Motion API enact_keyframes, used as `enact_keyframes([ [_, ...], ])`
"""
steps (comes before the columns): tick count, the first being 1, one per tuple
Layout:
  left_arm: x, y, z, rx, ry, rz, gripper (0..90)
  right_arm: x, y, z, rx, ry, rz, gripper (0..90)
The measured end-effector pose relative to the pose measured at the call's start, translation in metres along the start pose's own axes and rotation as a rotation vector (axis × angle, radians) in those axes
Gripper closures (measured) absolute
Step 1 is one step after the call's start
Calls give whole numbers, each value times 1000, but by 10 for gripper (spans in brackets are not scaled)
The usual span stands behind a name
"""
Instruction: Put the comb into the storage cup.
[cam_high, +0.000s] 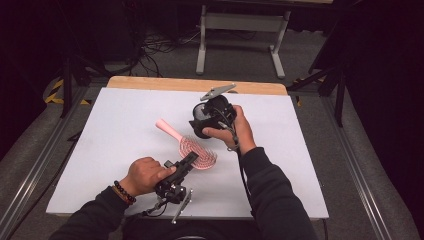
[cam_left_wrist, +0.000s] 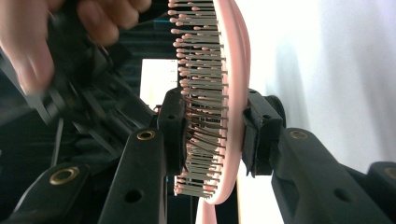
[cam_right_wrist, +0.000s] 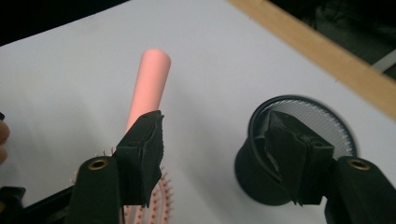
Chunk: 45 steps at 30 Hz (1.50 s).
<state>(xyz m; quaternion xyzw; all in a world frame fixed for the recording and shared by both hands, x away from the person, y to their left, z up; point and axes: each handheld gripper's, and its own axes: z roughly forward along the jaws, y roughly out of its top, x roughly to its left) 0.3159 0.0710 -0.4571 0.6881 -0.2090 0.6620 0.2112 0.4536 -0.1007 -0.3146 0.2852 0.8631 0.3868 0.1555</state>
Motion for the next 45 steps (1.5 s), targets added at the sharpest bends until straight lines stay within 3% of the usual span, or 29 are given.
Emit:
enact_keyframes([
  [6, 4, -5, -1, 25, -1, -9, 658, -4, -15, -26, -118, -95, -51, 350],
  [9, 5, -7, -1, 35, -2, -38, 658, -6, -26, -37, -163, -135, -63, 352],
  [15, 8, -12, 0, 56, -1, -66, 658, -9, -66, -57, -253, -207, -59, 332],
  [17, 9, -14, 0, 60, -3, -81, 658, -10, -72, -59, -268, -214, -57, 329],
  [18, 9, -14, 0, 61, -5, -83, 658, -10, -84, -64, -286, -232, -55, 323],
  [21, 10, -16, -1, 62, -2, -145, 658, -9, -97, -68, -297, -242, -65, 322],
  [24, 13, -17, -1, 71, 2, -160, 658, -8, -107, -72, -313, -257, -71, 320],
  [25, 15, -18, -2, 75, 4, -145, 658, -7, -114, -75, -342, -261, -68, 313],
  [28, 16, -20, -2, 83, 8, -181, 659, -6, -123, -76, -363, -269, -63, 296],
  [30, 18, -22, -2, 90, 6, -170, 658, -3, -132, -75, -371, -286, -74, 267],
  [34, 18, -25, -1, 88, 10, -198, 659, -2, -148, -69, -386, -327, -101, 231],
  [36, 20, -26, -2, 90, 7, -198, 658, -1, -153, -68, -412, -322, -92, 232],
  [42, 22, -31, -3, 107, 17, -203, 658, 3, -163, -62, -397, -354, -119, 223],
  [45, 24, -34, -3, 109, 27, -225, 659, 4, -169, -63, -401, -362, -119, 220],
])
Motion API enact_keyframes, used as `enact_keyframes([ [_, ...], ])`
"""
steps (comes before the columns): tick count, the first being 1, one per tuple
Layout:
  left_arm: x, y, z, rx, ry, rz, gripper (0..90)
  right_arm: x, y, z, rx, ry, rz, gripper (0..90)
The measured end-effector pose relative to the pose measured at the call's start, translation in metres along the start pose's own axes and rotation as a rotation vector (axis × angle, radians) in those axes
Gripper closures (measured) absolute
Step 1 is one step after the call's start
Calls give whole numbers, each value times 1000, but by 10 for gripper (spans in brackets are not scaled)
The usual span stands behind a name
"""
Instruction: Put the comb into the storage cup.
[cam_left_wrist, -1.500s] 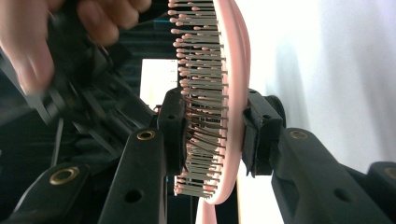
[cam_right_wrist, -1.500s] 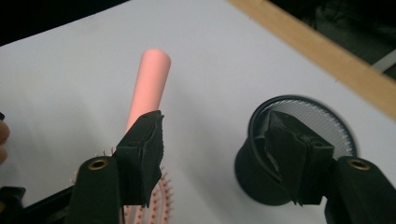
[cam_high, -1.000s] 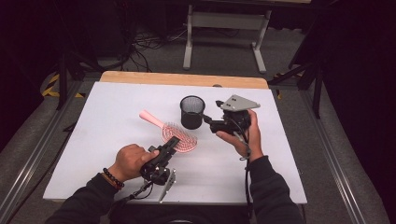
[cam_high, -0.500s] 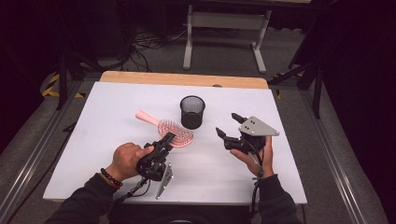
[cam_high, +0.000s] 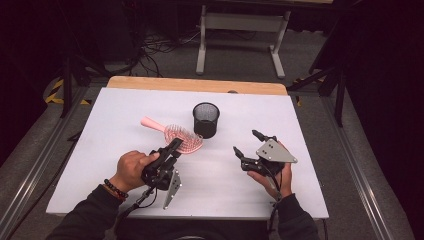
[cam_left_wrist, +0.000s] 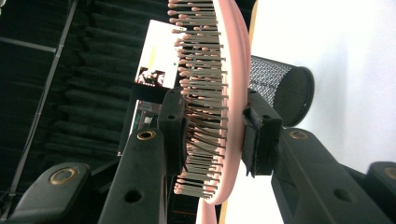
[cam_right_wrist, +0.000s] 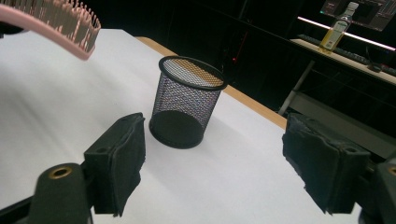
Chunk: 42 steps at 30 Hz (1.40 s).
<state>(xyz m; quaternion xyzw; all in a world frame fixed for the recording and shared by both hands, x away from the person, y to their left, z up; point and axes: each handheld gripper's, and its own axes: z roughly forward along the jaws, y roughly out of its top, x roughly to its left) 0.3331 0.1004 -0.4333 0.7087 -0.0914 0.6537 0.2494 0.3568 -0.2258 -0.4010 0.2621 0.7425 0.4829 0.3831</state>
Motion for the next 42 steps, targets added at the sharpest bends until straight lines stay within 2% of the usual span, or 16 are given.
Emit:
enact_keyframes([
  [12, 7, -13, 5, 32, 7, -55, 659, 0, -16, -13, 1, -16, 9, 190],
  [16, 11, -18, 6, 53, 7, -69, 658, 1, -20, -16, 13, -19, -5, 189],
  [20, 13, -23, 8, 63, 10, -107, 658, 2, -26, -17, 28, -20, -10, 189],
  [26, 16, -28, 9, 74, 8, -134, 659, 4, -32, -20, 40, -22, -7, 169],
  [42, 34, -41, 8, 71, 15, -306, 659, 2, -43, -23, 61, -39, 1, 141],
])
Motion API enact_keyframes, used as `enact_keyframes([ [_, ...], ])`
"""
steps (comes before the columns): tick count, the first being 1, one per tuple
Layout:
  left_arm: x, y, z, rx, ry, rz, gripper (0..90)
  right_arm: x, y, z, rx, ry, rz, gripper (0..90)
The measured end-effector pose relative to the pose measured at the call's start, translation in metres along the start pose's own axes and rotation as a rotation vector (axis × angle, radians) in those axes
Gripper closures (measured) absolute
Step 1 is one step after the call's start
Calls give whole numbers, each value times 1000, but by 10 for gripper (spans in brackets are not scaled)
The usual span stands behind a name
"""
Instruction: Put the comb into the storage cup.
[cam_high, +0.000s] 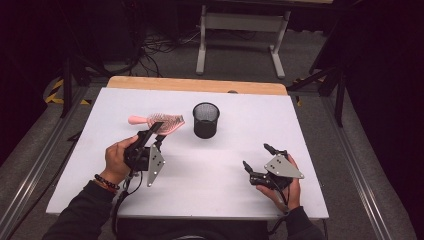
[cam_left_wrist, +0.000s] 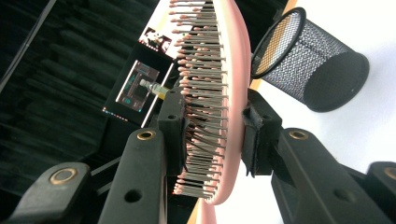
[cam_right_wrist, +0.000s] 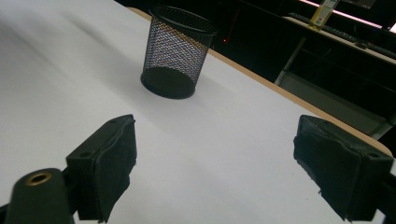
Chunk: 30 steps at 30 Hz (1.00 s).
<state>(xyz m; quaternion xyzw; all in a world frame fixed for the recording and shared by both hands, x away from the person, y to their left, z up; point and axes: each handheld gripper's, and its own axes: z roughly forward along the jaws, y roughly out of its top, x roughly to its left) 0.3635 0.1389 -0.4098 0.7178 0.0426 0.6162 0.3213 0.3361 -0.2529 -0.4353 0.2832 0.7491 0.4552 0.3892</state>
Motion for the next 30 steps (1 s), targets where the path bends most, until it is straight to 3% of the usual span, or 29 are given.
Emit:
enact_keyframes([
  [16, 14, -2, -3, -29, -5, -109, 659, 0, 0, 0, 2, -14, 0, 126],
  [21, 15, -2, -2, -29, -4, -117, 659, 0, 0, 1, 4, -11, 3, 125],
  [26, 20, -1, -3, -36, -12, -161, 659, 0, 0, 1, 0, -5, 12, 125],
  [30, 23, -1, -1, -47, -16, -161, 659, -1, 0, 1, 1, -7, 17, 125],
])
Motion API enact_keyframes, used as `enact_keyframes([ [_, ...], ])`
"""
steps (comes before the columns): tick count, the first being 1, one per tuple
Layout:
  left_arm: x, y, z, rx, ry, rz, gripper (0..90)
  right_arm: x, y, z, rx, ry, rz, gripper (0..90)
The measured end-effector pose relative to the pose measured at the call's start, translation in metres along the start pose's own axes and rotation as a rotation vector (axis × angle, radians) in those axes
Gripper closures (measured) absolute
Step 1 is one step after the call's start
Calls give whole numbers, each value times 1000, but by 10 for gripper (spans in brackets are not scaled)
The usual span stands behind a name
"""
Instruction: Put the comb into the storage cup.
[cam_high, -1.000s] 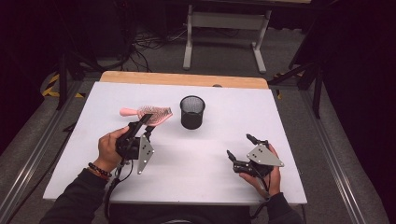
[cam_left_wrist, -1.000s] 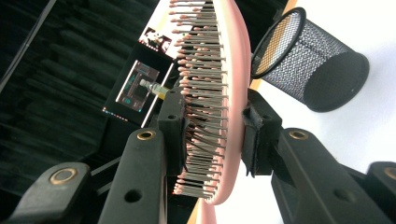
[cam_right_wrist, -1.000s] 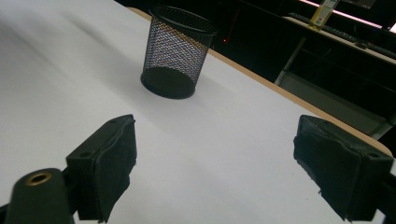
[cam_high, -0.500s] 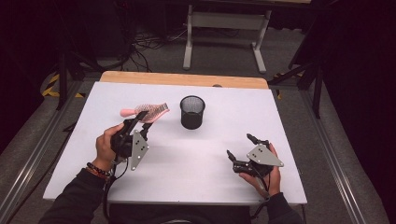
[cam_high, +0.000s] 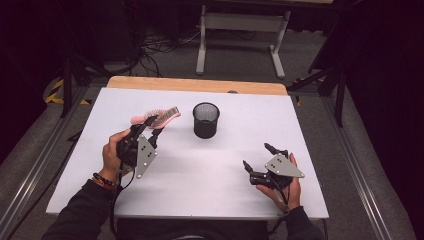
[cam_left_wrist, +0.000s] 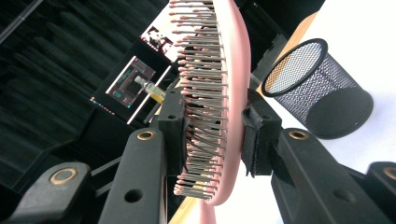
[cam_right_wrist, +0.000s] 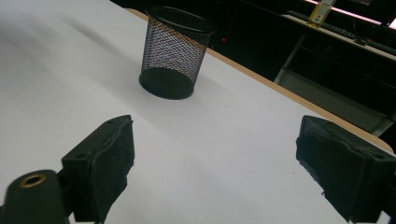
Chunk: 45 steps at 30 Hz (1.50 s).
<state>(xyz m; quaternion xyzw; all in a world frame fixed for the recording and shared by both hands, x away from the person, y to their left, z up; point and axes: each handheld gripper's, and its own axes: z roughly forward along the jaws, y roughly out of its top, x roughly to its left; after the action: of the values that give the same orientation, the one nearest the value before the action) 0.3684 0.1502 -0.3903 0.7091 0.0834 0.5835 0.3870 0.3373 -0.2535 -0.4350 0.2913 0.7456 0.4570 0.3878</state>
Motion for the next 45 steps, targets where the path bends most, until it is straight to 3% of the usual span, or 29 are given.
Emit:
enact_keyframes([
  [12, 11, 1, 7, -24, -14, -86, 660, 0, 0, 1, 4, -7, 7, 121],
  [21, 15, 6, 14, -38, -18, -127, 660, -1, 1, 0, -7, -14, 10, 121],
  [27, 23, 11, 20, -65, -20, -212, 660, -2, 2, 0, -7, -6, 10, 130],
  [32, 30, 16, 26, -86, -23, -245, 660, -3, 3, -2, -14, -12, 12, 130],
  [33, 34, 19, 27, -105, -26, -281, 660, -3, 3, -2, -16, -14, 14, 130],
  [35, 38, 22, 29, -120, -30, -314, 660, -3, 3, -3, -21, -17, 14, 130],
  [37, 40, 23, 29, -128, -31, -325, 660, -4, 3, -4, -22, -20, 13, 131],
  [45, 56, 36, 33, -194, -50, -435, 660, -6, 3, -5, -27, -36, 25, 132],
])
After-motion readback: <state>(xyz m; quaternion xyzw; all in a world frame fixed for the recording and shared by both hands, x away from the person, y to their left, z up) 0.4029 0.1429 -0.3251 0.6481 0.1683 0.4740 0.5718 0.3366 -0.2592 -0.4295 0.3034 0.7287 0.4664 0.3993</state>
